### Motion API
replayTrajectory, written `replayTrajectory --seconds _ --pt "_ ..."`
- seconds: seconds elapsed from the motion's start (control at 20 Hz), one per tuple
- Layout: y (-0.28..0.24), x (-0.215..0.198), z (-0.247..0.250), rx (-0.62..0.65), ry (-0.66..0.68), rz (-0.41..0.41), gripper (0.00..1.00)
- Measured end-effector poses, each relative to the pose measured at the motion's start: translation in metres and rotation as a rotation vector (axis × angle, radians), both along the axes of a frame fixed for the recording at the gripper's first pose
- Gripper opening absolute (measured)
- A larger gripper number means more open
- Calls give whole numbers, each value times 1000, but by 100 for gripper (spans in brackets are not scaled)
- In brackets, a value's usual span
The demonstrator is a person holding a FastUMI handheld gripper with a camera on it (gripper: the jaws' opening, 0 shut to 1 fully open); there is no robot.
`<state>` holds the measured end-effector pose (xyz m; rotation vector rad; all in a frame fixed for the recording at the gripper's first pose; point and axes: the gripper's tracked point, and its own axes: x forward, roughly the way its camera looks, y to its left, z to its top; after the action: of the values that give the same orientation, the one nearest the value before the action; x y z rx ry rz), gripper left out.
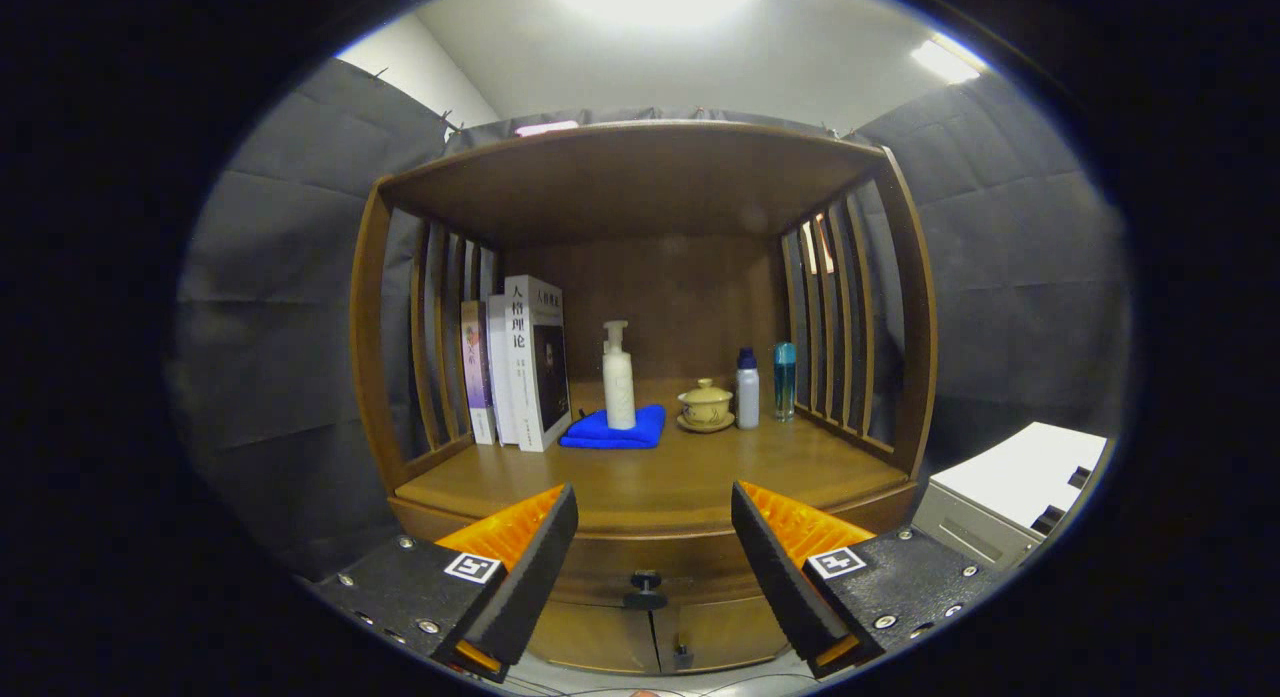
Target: Pull open the drawer, take out the items inside it, and place them on the countertop above the cabinet.
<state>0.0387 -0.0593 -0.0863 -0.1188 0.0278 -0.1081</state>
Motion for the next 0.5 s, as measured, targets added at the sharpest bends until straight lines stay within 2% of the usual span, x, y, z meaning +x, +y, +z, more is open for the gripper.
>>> replayTrajectory --seconds 0.2,0.5 --pt "-6 3 -46 -11 66 -3 96" --pt "-9 18 -76 9 91 -23 96"
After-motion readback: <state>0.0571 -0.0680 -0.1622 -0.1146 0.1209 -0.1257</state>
